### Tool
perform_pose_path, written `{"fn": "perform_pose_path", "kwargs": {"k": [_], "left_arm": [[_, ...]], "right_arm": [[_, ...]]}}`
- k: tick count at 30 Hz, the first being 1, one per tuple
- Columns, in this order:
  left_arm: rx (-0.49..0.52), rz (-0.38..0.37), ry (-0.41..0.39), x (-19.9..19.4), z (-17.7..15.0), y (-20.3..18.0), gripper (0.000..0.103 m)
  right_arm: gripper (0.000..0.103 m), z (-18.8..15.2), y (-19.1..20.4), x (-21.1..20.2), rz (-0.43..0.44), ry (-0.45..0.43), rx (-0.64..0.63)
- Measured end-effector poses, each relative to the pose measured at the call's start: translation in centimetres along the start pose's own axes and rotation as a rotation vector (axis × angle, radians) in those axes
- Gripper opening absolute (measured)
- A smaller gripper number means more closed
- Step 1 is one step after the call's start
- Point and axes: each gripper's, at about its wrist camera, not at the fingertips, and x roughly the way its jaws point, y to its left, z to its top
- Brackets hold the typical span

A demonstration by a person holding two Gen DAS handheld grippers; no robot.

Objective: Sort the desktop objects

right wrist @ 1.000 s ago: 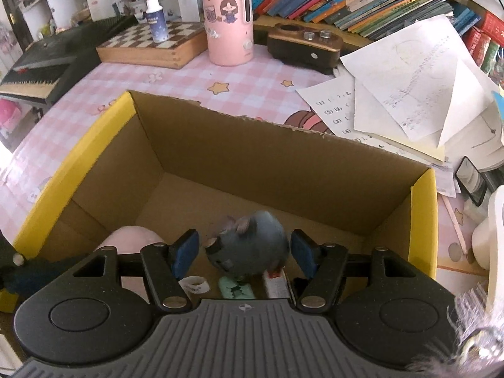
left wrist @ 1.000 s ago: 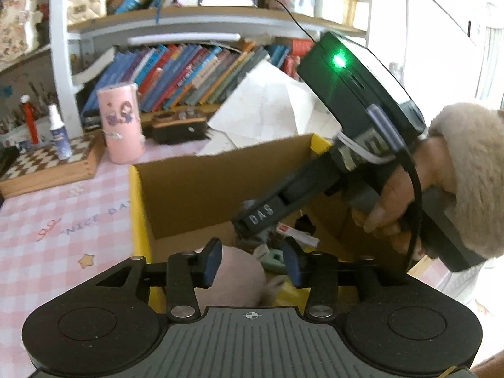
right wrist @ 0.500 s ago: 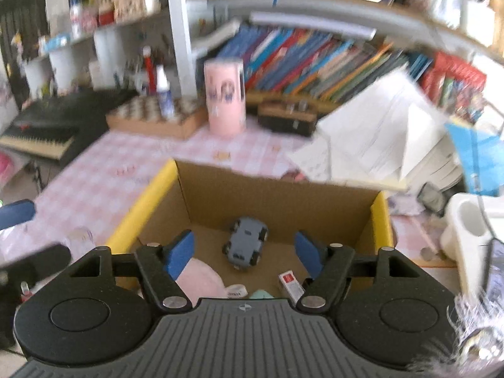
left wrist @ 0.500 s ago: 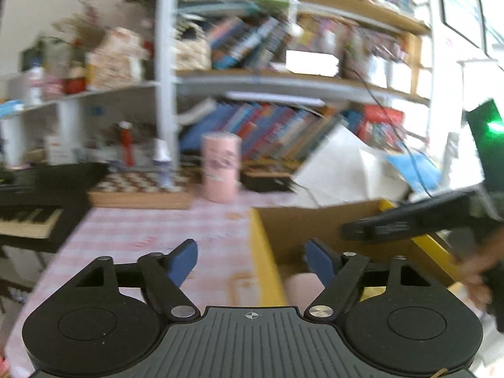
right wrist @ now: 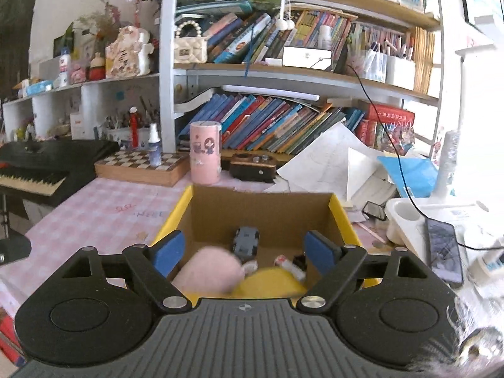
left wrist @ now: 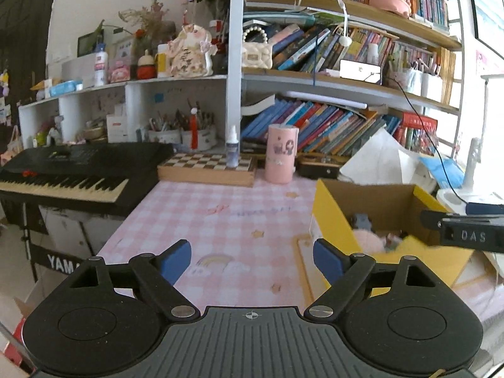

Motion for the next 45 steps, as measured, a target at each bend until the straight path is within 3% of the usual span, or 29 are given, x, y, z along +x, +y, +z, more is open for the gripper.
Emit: {"fn": "perform_pose_path", "kwargs": {"k": [18,29,45], "left_arm": [[0.068,-0.006,0.126,-5.3,-5.6,2.4,0.087],[0.105,-0.010,0.192,-6.6,-7.6,2.8,0.088],[0.111,-0.026,0.223,-6.5,-8.0,2.8,0.088]], "right_arm": [[0.092,-7.4,6.5,-8.8,0.021,0.122,0.031],[0.093,-9.6,8.2,-10.3,0.045,0.211,0.066],[0.093,-10.2,8.4,-10.3,0.047,0.256,0.088]]}}
